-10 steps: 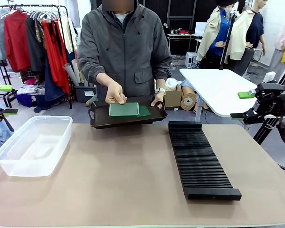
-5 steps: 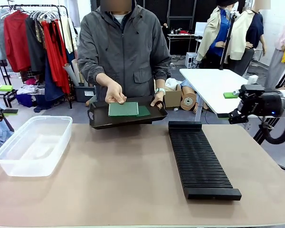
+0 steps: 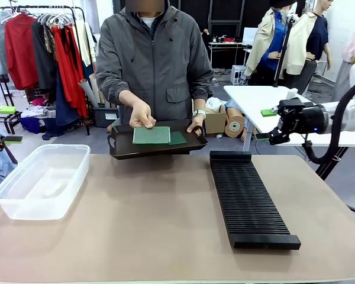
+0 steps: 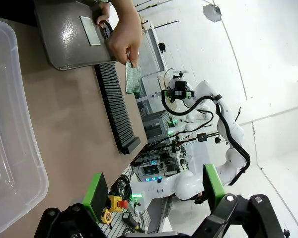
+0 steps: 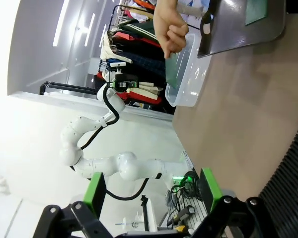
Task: Sort PCBs into racks and boxes based on the side picked up.
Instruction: Pick up the Blank PCB handed by the Human.
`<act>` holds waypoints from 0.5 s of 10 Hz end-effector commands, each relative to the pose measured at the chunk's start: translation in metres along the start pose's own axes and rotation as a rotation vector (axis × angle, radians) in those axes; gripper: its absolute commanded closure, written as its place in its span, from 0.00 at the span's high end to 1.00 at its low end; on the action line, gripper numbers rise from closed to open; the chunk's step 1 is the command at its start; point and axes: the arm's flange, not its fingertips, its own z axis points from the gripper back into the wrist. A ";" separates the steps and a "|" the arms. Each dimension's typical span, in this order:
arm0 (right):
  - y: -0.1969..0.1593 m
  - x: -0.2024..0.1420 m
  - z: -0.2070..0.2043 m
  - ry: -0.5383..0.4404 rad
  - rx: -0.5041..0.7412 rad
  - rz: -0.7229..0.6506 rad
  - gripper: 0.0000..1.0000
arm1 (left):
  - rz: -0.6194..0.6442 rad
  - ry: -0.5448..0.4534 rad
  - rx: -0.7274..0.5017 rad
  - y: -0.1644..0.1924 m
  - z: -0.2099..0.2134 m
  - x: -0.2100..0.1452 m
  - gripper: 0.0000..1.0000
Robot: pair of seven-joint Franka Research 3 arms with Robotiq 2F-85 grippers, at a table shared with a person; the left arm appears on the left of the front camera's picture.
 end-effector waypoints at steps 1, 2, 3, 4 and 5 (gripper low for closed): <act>-0.014 0.027 -0.009 -0.007 0.058 -0.051 1.00 | 0.005 -0.002 -0.005 -0.001 0.001 -0.001 1.00; -0.021 0.032 -0.015 -0.003 0.072 -0.052 1.00 | 0.005 -0.002 -0.005 -0.001 0.001 -0.001 1.00; -0.026 0.035 -0.022 -0.004 0.095 -0.059 1.00 | 0.005 -0.002 -0.005 -0.001 0.001 -0.001 1.00; -0.028 0.035 -0.030 -0.018 0.112 -0.056 1.00 | 0.005 -0.002 -0.005 -0.001 0.001 -0.001 1.00; -0.031 0.033 -0.037 -0.055 0.134 -0.061 1.00 | 0.005 -0.002 -0.005 -0.001 0.001 -0.001 1.00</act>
